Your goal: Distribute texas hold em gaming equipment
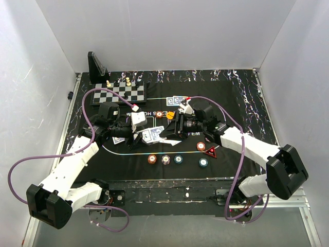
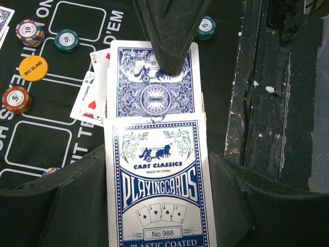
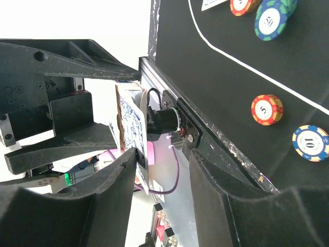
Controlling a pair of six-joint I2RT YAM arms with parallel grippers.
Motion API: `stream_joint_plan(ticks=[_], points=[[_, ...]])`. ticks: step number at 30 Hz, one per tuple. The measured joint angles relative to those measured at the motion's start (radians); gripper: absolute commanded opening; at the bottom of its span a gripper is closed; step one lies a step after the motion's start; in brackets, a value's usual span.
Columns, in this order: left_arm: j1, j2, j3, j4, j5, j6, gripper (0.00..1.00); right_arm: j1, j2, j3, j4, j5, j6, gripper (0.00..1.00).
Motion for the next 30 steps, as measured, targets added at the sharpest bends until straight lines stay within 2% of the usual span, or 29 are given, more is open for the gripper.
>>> stream_joint_plan(ticks=[8,10,12,16,23,30], points=[[0.0,0.0,0.0,0.02,0.001,-0.009,0.25,-0.048,-0.055,-0.013,-0.034,0.003,-0.006,0.5],[0.0,0.0,0.0,0.024,0.002,-0.011,0.25,-0.054,-0.068,-0.013,-0.037,0.006,-0.008,0.55],[0.0,0.0,0.0,0.024,0.003,-0.012,0.25,-0.055,-0.079,-0.012,-0.042,0.008,-0.008,0.65],[0.0,0.0,0.0,0.026,0.003,-0.014,0.25,-0.054,-0.085,-0.003,-0.049,0.008,-0.006,0.66],[0.0,0.0,0.0,0.027,0.003,-0.018,0.25,-0.011,-0.009,0.054,-0.028,0.004,-0.001,0.55],[0.0,-0.002,0.0,0.028,0.004,-0.018,0.25,0.005,0.016,0.054,-0.027,0.006,0.0,0.39]])
